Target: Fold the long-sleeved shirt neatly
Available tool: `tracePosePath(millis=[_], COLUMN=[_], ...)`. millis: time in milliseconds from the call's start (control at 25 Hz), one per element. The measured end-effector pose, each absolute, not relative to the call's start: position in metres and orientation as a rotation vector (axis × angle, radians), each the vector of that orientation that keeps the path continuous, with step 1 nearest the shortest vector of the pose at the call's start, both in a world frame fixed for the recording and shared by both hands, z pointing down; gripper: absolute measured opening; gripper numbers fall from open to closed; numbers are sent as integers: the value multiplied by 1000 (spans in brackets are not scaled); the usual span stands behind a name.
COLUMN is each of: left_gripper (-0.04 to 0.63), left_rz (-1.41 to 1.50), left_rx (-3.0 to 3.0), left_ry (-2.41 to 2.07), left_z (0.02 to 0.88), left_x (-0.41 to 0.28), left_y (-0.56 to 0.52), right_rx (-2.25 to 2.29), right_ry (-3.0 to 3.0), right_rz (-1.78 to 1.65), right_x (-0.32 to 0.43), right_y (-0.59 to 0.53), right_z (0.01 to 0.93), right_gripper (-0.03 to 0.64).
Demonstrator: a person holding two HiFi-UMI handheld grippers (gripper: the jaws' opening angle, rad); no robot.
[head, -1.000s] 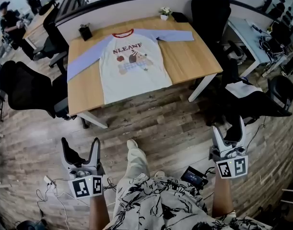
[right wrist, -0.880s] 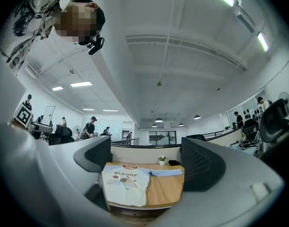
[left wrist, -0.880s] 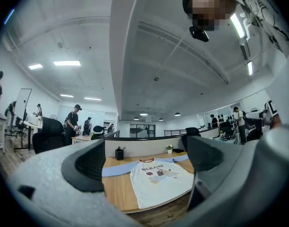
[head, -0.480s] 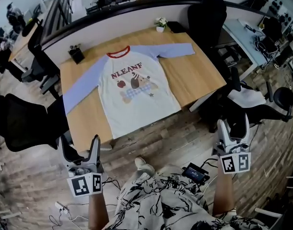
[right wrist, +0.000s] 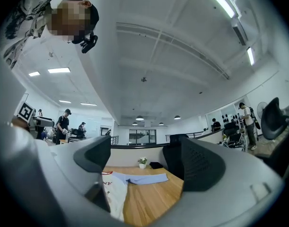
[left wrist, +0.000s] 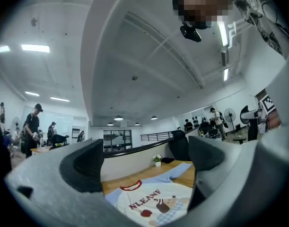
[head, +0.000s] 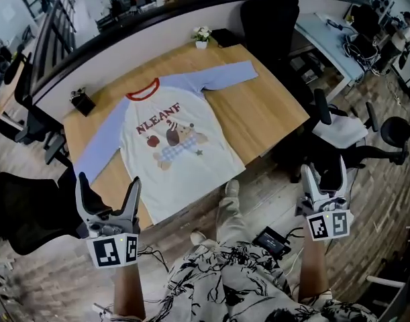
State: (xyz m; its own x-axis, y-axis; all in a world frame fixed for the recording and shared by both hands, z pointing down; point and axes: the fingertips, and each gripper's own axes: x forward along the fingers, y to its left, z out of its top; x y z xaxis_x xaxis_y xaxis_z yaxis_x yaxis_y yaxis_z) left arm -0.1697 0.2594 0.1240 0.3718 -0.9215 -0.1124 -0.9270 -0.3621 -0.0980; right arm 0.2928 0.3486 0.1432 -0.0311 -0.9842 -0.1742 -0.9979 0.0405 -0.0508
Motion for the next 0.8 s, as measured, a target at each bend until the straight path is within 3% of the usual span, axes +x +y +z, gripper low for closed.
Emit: tracePosePath(millis=[480, 800], left_gripper=[552, 554], left_rz=[-127, -470], left_rx=[-2582, -2742], left_ry=[1312, 850], left_z=[86, 167], left_x=[45, 220], left_y=[41, -102], right_rx=[-2025, -1998], right_ry=[2240, 2350], right_rz=[86, -168], right_x=[417, 457], right_y=[144, 9], right_z=[174, 256], right_gripper=[457, 456])
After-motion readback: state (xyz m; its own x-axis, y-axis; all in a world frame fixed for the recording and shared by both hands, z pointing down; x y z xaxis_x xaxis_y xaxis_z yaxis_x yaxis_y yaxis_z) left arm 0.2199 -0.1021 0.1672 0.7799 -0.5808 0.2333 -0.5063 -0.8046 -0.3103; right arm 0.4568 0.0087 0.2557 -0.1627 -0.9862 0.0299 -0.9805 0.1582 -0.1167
